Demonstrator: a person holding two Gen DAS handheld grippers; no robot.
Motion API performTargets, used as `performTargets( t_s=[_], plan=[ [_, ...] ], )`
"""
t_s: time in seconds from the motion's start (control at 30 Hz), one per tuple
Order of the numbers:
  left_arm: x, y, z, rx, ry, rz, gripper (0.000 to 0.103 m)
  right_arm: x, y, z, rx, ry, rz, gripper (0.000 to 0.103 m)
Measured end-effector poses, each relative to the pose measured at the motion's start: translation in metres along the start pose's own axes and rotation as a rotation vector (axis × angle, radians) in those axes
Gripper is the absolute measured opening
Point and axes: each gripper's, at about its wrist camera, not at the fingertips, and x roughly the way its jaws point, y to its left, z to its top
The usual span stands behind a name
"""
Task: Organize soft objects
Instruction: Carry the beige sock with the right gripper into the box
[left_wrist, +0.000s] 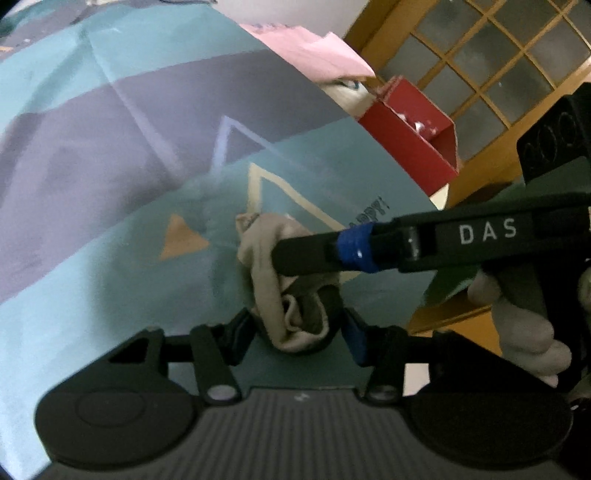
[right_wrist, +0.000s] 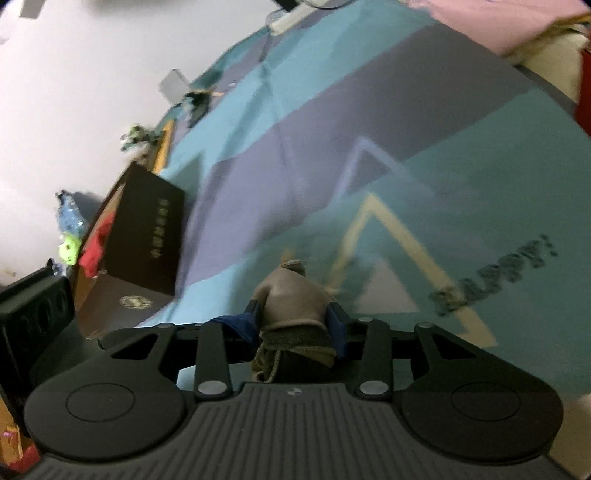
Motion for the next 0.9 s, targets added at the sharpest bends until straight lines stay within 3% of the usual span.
performTargets(
  t_s=[0.23,0.57,0.77,0.9],
  plan=[
    [-0.068,0.021,-0.016,-0.013,-0.156,0.101,0.047,0.017,0.066,0.011,-0.138,0.002,0.107,0.022],
    [-0.200,0.077,-0.037,-0.082,-0.419,0.313,0.047,0.057,0.200,0.028,-0.378,-0.057,0.310,0.022],
    [-0.240,0.123,-0.042,-0.122,-0.491,0.399,0.050,0.096,0.251,0.033,-0.444,-0.097,0.326,0.022],
    [-0.239,0.163,-0.039,-0.167,-0.491,0.402,0.053,0.124,0.263,0.034,-0.452,-0.127,0.258,0.023]
  ],
)
